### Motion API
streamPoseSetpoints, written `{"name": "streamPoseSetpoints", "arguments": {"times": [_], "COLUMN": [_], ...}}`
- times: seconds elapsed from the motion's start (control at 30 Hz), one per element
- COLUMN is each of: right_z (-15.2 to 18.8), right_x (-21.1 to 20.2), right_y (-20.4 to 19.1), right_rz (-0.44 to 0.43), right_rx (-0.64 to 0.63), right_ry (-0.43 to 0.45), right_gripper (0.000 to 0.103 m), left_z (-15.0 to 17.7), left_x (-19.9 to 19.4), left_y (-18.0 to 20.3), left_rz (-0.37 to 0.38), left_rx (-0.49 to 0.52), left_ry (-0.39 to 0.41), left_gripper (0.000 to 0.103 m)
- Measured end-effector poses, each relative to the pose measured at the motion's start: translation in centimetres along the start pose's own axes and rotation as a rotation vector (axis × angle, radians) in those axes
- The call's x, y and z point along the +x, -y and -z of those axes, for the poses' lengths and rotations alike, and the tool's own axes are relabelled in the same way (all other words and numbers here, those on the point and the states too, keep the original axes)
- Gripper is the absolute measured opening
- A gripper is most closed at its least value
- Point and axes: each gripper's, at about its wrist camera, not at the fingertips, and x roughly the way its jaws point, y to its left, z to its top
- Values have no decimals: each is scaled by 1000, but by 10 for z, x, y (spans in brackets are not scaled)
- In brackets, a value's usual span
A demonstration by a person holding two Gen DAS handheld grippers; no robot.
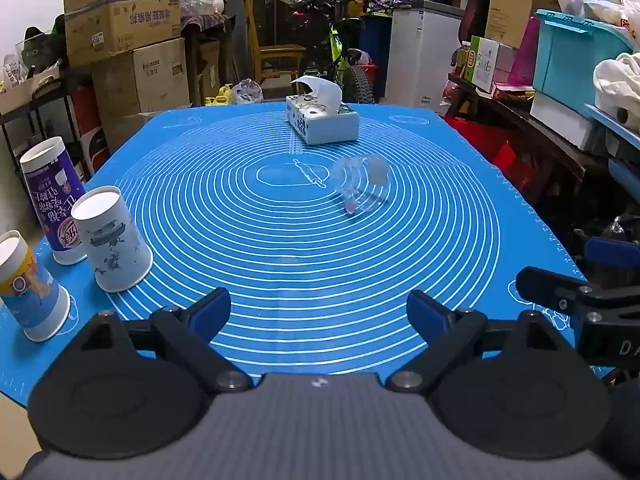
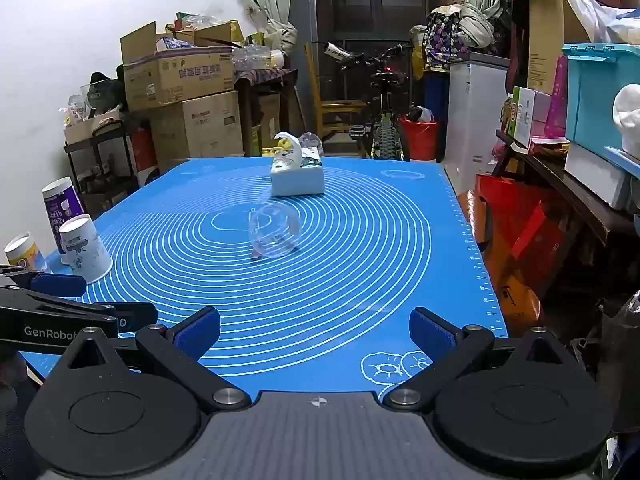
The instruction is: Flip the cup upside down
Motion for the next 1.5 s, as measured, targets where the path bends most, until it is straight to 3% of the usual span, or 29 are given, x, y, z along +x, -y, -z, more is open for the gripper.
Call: {"name": "streamPoseSetpoints", "arguments": {"times": [1.5], "right_z": [0], "right_x": [-5], "right_y": [5], "right_rz": [13], "right_rx": [5], "right_ry": [2], "right_gripper": [100], "left_z": [-1], "left_x": [2], "left_y": [0], "left_rz": [-9], "left_rx": [21], "left_ry": [-2], "left_gripper": [94]}}
